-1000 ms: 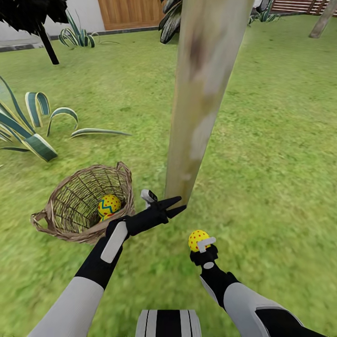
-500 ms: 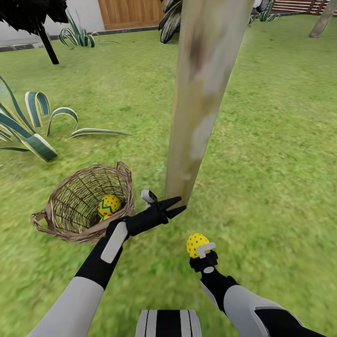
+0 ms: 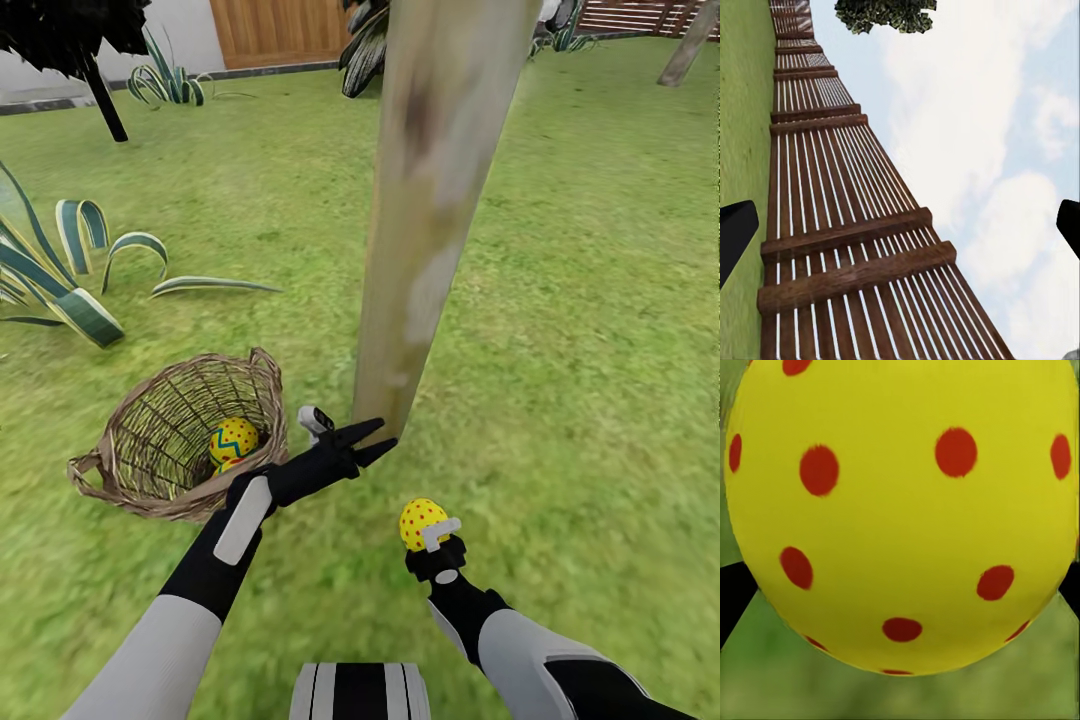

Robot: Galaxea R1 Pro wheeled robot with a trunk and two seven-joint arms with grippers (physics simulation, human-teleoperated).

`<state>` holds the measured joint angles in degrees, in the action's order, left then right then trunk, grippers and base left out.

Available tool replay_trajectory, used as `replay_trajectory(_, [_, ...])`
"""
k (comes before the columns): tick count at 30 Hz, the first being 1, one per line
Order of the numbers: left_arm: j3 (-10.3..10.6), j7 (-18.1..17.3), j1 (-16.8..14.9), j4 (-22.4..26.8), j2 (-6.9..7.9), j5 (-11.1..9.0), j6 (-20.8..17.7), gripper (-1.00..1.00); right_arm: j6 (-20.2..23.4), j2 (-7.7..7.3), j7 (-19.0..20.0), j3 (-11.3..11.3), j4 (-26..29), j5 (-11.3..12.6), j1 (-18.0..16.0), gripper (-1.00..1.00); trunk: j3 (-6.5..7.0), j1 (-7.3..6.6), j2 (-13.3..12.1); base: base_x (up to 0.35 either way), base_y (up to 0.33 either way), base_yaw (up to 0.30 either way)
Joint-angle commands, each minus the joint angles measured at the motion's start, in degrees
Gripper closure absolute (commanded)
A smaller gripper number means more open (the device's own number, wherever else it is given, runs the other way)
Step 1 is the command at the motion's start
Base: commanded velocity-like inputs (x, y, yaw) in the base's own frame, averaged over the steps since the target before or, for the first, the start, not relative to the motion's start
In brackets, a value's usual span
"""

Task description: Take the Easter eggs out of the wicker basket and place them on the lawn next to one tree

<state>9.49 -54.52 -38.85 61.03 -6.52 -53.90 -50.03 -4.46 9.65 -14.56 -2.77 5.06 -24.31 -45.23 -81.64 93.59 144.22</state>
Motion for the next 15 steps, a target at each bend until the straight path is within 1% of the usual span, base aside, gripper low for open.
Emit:
replay_trajectory(1, [0.0,0.0,0.0,0.1,0.01,-0.3,-0.4,-1.00,-0.2,0.02,-0.2,-0.3,-0.1,-0.4,0.0,-1.00,0.19,-0.03,0.0,0.000,0.000,0.000])
replay_trajectory(6, [0.0,0.1,0.0,0.2,-0.05,-0.3,-0.7,-1.00,-0.1,0.02,-0.2,-0.3,-0.1,-0.4,0.0,-1.00,1.30,-0.16,-0.1,0.000,0.000,0.000])
replay_trajectory(7, [0.1,-0.3,0.3,0.6,0.28,-0.7,-1.0,-1.00,0.1,-0.31,-0.5,-0.2,-0.5,-0.1,0.3,-1.00,1.29,-0.16,-0.1,0.000,0.000,0.000])
replay_trajectory(8, [0.2,-0.6,0.7,0.4,0.61,-0.5,-0.9,-1.00,0.0,-0.64,-0.9,0.1,-0.8,0.2,0.3,-1.00,1.29,-0.16,-0.1,0.000,0.000,0.000])
replay_trajectory(13, [0.3,-1.7,1.9,1.6,2.15,-0.9,-1.1,-1.00,-0.1,-2.18,-0.9,0.4,-2.4,0.1,1.5,-1.00,1.29,-0.16,-0.1,0.000,0.000,0.000])
replay_trajectory(15, [0.3,-2.3,1.9,2.3,2.79,-0.9,-1.0,-1.00,-0.1,-2.18,-0.9,0.4,-3.1,0.1,1.8,-1.00,1.29,-0.16,-0.1,0.000,0.000,0.000])
